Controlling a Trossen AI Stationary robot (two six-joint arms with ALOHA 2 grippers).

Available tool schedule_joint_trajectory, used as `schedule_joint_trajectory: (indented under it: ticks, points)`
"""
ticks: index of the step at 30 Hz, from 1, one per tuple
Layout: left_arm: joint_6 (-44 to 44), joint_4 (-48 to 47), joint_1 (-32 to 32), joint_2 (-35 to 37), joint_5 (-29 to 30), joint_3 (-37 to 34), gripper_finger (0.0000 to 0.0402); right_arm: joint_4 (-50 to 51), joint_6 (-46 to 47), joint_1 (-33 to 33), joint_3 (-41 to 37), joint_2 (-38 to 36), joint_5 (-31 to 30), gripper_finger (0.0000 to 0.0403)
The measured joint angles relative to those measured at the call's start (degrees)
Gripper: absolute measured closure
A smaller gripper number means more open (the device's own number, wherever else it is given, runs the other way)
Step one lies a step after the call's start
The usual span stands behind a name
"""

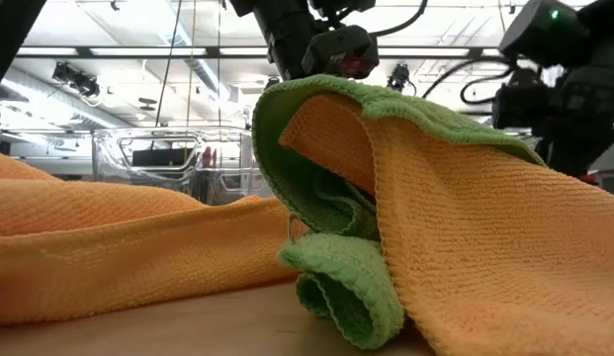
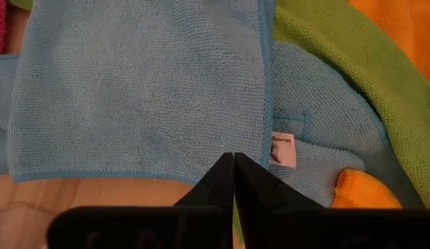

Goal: Fold microfiber towels
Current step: Fold the left blue towel

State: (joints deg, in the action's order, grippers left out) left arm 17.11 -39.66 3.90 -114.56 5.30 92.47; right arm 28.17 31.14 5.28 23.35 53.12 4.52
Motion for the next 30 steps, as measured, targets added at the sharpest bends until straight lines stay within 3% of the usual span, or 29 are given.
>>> schedule_joint_trajectory:
  ticks: [6, 11, 15, 22, 30]
  points:
    - [0.9, 0.03, -0.39, 0.04, -0.07, 1.84, 0.038, 6.58, -2.41, 0.25, 9.1, 0.0, -8.29, 0.0263]
    - [-0.89, 2.85, -0.59, 0.04, -0.15, 3.24, 0.0352, 8.49, -13.06, -1.65, 13.72, -0.02, -9.55, 0.026]
    - [-1.01, 4.45, 0.69, 0.04, -0.15, 3.04, 0.0314, 8.4, -20.09, -1.73, 13.77, 0.0, -9.5, 0.0248]
    - [-1.23, 4.25, 2.61, 0.04, 1.49, 1.95, 0.0255, 6.96, -24.62, -0.12, 12.03, 2.36, -8.38, 0.0198]
    - [-0.72, 3.61, 2.64, 0.04, 3.7, 1.92, 0.025, 1.5, -26.43, 6.54, 10.5, 12.8, -12.04, 0.0174]
